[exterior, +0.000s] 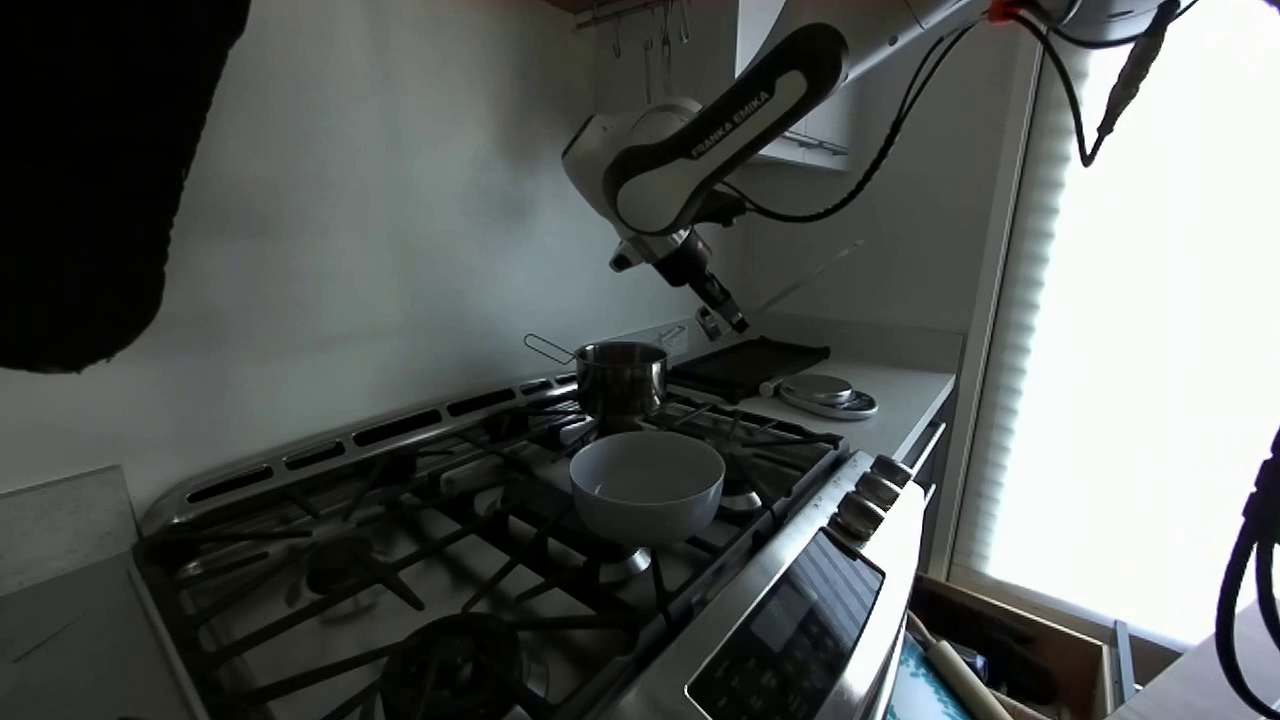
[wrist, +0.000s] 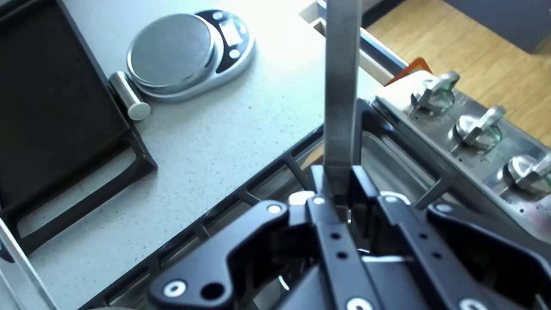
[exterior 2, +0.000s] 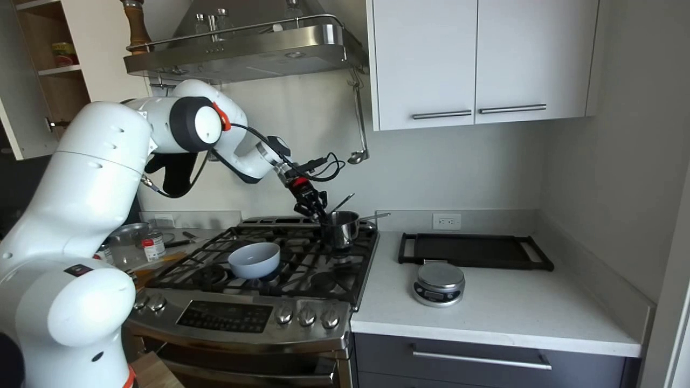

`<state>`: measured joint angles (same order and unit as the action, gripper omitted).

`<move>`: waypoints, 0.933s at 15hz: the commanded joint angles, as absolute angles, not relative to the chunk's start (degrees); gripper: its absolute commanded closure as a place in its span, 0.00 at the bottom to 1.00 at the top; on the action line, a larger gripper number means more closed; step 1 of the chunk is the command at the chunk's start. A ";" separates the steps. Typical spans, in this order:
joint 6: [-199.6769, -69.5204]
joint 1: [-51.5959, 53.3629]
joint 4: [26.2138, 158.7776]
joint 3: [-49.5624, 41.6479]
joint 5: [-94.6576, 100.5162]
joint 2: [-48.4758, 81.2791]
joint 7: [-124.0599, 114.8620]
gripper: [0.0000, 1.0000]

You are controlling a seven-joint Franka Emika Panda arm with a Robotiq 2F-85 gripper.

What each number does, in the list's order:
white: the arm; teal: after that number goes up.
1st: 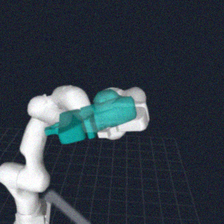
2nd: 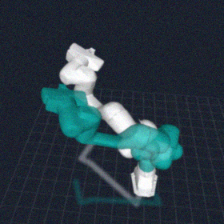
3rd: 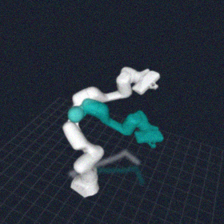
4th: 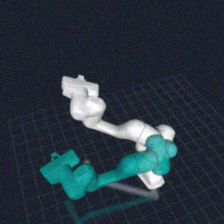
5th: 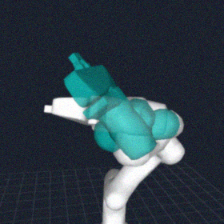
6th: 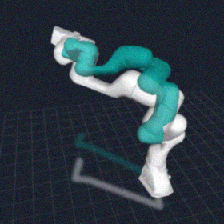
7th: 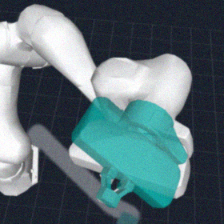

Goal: Hang the cooking spoon on the hook

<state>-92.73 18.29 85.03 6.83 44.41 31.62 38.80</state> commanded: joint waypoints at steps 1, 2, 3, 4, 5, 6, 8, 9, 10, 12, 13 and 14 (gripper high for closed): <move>-88.28 20.54 81.81 7.75 53.15 33.18 43.80 0.96; -87.50 21.48 81.14 7.91 55.93 33.57 44.18 0.96; -87.31 22.17 80.70 8.24 58.57 33.82 45.14 0.96; -86.85 23.14 79.96 8.45 61.34 34.31 45.68 0.96; -86.52 24.15 79.62 8.60 64.12 34.68 45.88 0.96; -86.33 25.17 79.44 8.79 66.95 35.00 45.80 0.96; -85.67 27.33 78.91 8.99 72.86 35.72 44.82 0.96; -84.60 28.43 78.58 8.90 75.74 36.01 44.62 0.96; -86.54 25.73 80.12 10.45 71.85 34.75 44.45 0.83; -85.32 27.23 79.44 10.54 74.53 35.33 44.44 0.83; -85.12 27.50 79.25 10.55 74.84 35.48 44.44 0.83; -85.09 27.53 79.16 10.53 74.97 35.57 44.44 0.83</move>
<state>-85.74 28.56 79.43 8.94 74.24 35.34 44.49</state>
